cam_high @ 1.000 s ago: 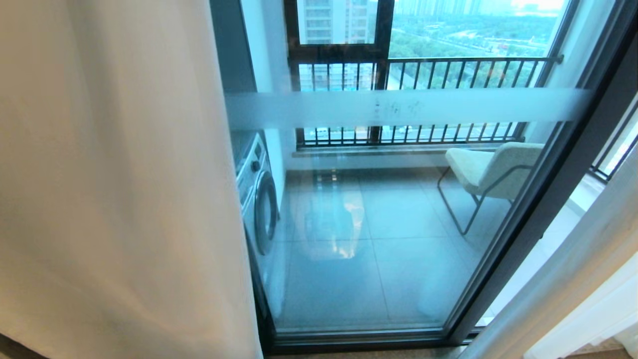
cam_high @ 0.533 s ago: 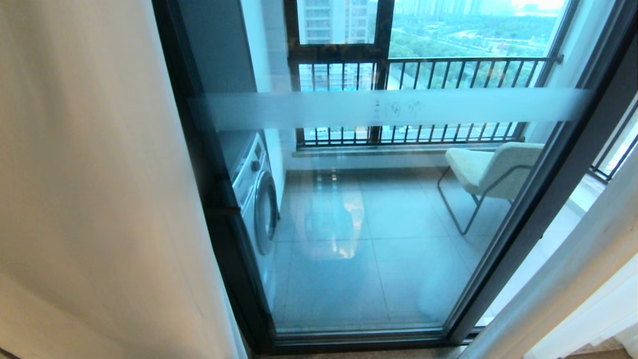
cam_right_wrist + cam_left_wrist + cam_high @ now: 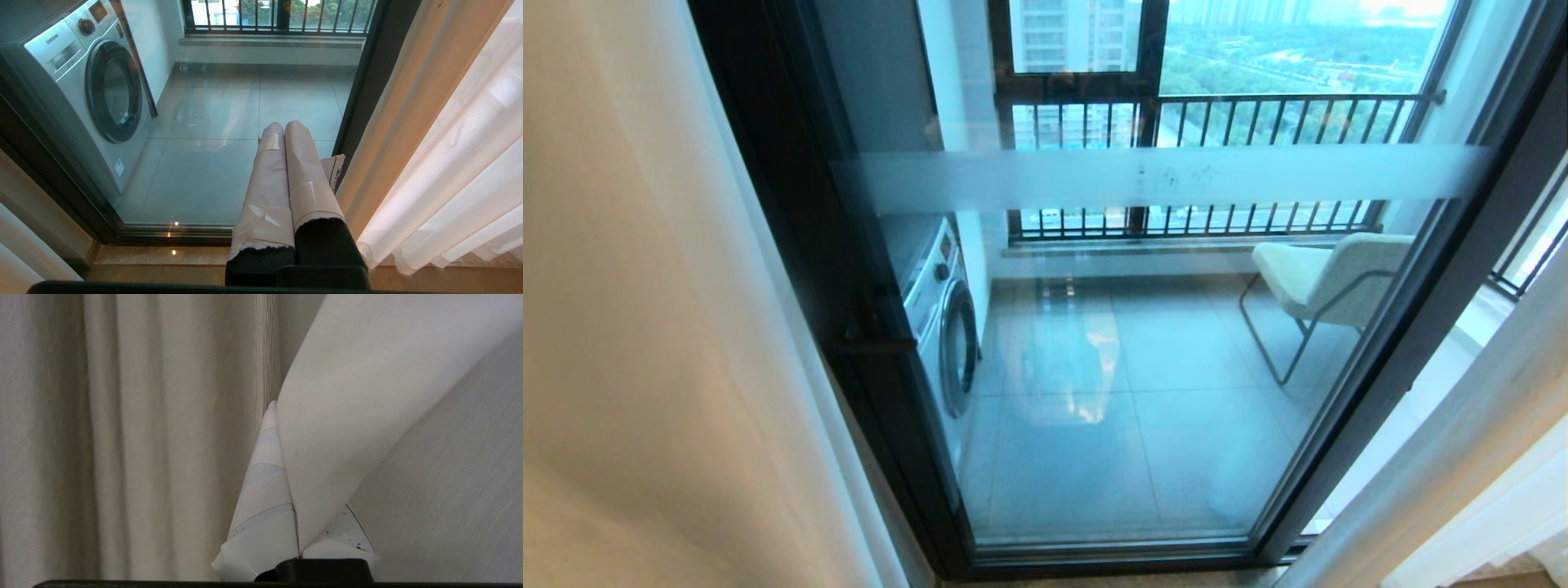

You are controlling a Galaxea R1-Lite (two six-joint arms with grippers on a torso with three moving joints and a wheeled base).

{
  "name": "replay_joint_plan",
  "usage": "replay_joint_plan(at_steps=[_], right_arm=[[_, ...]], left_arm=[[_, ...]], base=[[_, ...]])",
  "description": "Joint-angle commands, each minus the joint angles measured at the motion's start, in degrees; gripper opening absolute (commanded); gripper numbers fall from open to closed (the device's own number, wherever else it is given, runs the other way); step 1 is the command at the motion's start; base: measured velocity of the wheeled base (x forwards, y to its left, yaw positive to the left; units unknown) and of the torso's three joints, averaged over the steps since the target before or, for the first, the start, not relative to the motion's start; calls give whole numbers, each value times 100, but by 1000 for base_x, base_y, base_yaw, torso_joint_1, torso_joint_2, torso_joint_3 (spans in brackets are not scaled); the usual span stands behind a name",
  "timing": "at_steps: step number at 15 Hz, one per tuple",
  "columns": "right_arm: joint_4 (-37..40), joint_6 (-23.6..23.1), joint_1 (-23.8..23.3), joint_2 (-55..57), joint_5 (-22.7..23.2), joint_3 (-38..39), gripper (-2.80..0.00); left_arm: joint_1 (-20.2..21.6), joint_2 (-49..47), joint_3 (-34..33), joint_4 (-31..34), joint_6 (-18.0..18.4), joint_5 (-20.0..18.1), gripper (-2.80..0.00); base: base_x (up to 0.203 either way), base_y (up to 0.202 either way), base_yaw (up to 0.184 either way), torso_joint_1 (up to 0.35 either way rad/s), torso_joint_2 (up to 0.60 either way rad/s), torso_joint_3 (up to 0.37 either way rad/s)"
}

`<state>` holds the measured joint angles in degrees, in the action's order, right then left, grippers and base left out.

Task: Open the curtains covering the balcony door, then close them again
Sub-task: Pull the inner curtains open on both sides

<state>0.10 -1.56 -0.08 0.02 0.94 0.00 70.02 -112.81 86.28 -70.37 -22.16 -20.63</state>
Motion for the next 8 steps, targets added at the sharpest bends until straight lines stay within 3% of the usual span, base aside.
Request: replay_joint_plan(at_steps=[1,5,8], right_arm=[[-1,-2,-1,-2,3,0,-280],[-1,-2,-1,-2,3,0,-280],[-1,-2,-1,-2,3,0,-280]], left_arm=[[167,-358,222,-46,-16,-177,-280],[321,-612,478,-81,-16,-596,-280],[456,-889,478,-512,-31,-899,-280]], base=[[0,0,0,0,0,0],[0,0,0,0,0,0],[0,0,0,0,0,0]])
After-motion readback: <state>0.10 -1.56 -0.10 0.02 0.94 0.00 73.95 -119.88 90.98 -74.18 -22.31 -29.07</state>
